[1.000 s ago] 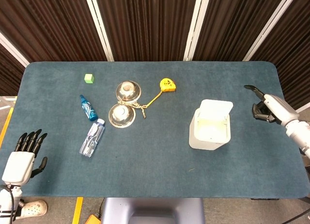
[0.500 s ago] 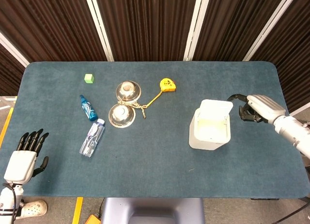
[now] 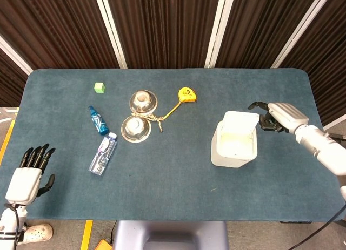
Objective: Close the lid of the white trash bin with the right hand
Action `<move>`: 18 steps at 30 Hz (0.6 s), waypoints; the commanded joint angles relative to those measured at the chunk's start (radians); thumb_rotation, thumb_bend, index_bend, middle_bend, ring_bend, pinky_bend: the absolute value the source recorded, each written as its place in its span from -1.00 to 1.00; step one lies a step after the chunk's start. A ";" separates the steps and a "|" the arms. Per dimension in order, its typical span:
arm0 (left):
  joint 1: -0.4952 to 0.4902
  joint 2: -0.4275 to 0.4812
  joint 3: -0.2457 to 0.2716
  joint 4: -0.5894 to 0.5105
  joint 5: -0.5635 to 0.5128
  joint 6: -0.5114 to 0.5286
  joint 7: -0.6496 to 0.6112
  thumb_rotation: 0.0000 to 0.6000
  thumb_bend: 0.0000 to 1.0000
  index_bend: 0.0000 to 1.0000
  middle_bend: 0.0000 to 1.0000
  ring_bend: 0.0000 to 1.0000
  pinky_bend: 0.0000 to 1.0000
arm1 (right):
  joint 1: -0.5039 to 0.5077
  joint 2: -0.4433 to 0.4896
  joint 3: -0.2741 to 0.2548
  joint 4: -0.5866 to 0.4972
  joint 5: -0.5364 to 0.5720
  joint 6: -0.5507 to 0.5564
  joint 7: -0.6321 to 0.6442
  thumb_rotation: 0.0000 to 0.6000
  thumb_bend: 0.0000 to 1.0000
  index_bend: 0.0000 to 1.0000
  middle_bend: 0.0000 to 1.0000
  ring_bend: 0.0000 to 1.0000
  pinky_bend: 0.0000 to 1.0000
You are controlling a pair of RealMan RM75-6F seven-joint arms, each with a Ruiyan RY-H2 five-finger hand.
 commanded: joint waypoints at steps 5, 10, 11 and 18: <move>0.000 -0.003 0.005 0.000 0.005 0.000 0.002 1.00 -0.09 -0.88 -1.00 -1.00 -0.98 | 0.008 0.000 0.002 -0.039 0.037 -0.028 -0.062 0.06 0.67 -0.32 1.00 1.00 1.00; -0.001 -0.002 0.008 -0.001 0.008 -0.001 0.002 1.00 -0.09 -0.88 -1.00 -1.00 -0.97 | -0.010 0.019 -0.003 -0.073 0.033 -0.009 -0.078 0.06 0.67 -0.30 1.00 1.00 1.00; -0.002 -0.001 0.008 -0.003 0.009 -0.001 0.000 1.00 -0.09 -0.88 -1.00 -1.00 -0.97 | -0.020 0.033 -0.006 -0.091 0.023 0.005 -0.083 0.05 0.67 -0.30 1.00 1.00 1.00; -0.002 0.000 0.017 -0.008 0.018 -0.003 0.005 1.00 -0.09 -0.88 -1.00 -1.00 -0.97 | -0.072 0.086 -0.025 -0.167 -0.038 0.082 -0.142 0.05 0.67 -0.30 1.00 1.00 1.00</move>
